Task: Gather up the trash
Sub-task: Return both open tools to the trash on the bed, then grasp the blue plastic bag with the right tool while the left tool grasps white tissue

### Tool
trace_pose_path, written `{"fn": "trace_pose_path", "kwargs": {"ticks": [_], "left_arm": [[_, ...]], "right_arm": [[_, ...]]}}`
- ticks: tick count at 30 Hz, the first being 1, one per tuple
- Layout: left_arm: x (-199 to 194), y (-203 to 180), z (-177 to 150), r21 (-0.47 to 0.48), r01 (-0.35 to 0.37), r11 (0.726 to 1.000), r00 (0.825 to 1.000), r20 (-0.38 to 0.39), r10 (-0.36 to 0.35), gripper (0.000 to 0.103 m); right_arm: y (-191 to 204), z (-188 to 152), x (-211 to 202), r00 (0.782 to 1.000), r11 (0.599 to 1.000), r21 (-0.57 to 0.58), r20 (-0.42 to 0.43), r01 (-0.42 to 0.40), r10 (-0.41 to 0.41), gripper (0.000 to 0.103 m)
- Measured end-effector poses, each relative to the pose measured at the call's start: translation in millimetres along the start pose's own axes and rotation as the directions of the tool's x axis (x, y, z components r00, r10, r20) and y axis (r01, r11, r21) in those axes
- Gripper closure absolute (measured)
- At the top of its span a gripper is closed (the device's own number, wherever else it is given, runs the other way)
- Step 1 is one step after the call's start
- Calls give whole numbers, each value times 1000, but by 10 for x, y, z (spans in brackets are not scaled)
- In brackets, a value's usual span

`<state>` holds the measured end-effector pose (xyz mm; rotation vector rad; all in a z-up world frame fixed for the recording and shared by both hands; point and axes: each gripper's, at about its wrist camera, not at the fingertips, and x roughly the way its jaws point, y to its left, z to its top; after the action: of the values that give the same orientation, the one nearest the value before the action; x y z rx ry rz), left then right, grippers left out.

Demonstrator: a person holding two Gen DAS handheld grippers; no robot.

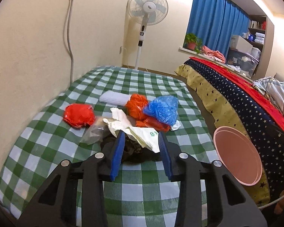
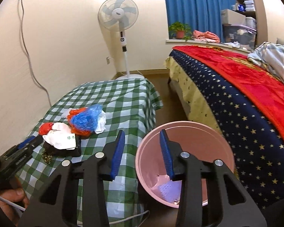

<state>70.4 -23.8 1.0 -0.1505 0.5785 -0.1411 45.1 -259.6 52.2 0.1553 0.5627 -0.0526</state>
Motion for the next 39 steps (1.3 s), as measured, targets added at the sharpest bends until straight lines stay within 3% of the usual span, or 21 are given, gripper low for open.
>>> {"fn": "trace_pose_path", "kwargs": {"ticks": [10,15,17,19,20,23,31,39], "left_arm": [[350,177,49,-109,23,994,998,-52,-29,67],[506,159,27,-116,14,993,996,-88,-24,67],[542,156,38,-113,7,994,996,-90,-17,76],[552,142,63,-101,0,995,996,-84,-8,81],[551,143,83,-95,-4,995,997,-77,-3,92],[521,151,136,-92,-7,996,999,-52,2,95],[412,162,308,-56,-31,998,999,7,32,96],[426,196,410,-35,-65,997,998,5,65,96]], "right_arm": [[108,-27,262,998,998,2,-39,-56,56,64],[127,-34,383,995,997,25,-59,-74,75,64],[156,-30,426,994,996,27,-64,-82,84,64],[194,-24,471,993,995,27,-69,-92,94,64],[223,-22,497,992,995,25,-71,-99,101,64],[322,-14,573,990,992,20,-76,-121,122,64],[621,40,855,979,983,8,-90,-185,185,64],[871,114,1212,960,967,17,-118,-255,255,63]]}}
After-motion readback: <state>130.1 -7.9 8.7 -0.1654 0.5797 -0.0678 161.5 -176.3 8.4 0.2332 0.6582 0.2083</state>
